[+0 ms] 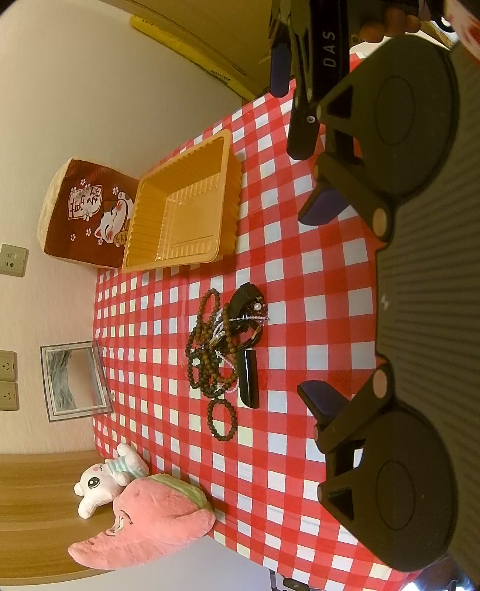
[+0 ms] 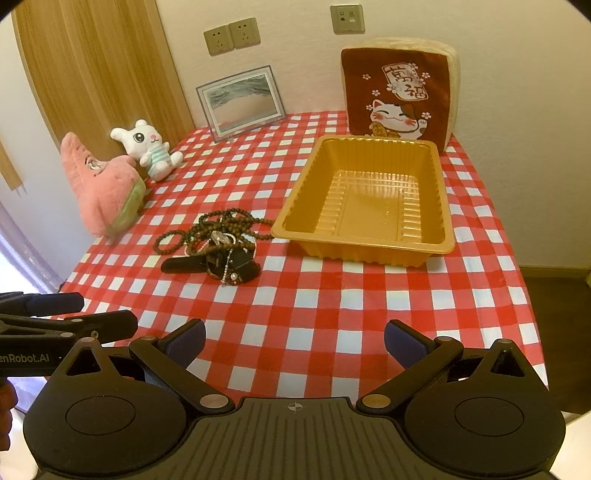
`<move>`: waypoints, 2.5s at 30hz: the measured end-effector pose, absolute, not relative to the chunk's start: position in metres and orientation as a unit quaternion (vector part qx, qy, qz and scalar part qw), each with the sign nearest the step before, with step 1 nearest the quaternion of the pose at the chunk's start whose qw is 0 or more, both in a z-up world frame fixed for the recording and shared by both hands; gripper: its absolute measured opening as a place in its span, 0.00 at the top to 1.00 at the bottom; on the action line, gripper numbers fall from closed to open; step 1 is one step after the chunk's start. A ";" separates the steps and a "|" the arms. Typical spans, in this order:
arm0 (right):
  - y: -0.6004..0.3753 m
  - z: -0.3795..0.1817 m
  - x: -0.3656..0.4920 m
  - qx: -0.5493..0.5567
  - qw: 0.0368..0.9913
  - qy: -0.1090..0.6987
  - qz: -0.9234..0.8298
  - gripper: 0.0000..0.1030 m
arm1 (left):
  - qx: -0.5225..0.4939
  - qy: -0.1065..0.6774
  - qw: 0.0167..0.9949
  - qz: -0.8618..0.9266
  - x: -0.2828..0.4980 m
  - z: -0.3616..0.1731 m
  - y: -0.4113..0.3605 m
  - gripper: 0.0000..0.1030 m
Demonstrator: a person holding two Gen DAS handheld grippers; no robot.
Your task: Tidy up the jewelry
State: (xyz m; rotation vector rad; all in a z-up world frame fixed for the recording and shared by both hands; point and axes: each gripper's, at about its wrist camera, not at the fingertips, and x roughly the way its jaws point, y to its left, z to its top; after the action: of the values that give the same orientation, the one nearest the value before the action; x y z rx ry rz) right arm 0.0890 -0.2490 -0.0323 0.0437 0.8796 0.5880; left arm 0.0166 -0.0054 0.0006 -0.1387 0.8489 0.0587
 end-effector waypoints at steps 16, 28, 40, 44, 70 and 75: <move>-0.244 -0.033 0.086 0.022 0.864 0.419 0.277 0.00 | -0.069 0.412 0.908 0.027 0.024 0.001 -0.009 0.13; -0.279 -0.024 0.103 0.102 0.907 0.331 0.239 0.00 | -0.061 0.402 0.913 0.033 0.027 -0.015 0.011 0.13; -0.307 -0.071 0.138 0.169 0.903 0.340 0.201 0.24 | -0.042 0.389 0.918 0.062 0.059 -0.049 0.043 0.13; -0.304 -0.087 0.153 0.158 0.918 0.330 0.156 0.24 | -0.039 0.391 0.917 0.070 0.074 -0.060 0.049 0.13; -0.295 -0.172 0.229 0.247 0.935 0.252 0.021 0.83 | -0.010 0.407 0.909 0.086 0.135 -0.099 0.060 0.19; -0.297 -0.169 0.232 0.231 0.938 0.255 0.034 0.89 | -0.002 0.409 0.909 0.082 0.138 -0.104 0.064 0.23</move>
State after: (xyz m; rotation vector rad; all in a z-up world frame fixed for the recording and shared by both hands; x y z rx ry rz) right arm 0.2319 -0.2966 -0.1687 0.4713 0.5206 0.0686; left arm 0.1382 0.0641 -0.1035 -0.0035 0.8448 0.1682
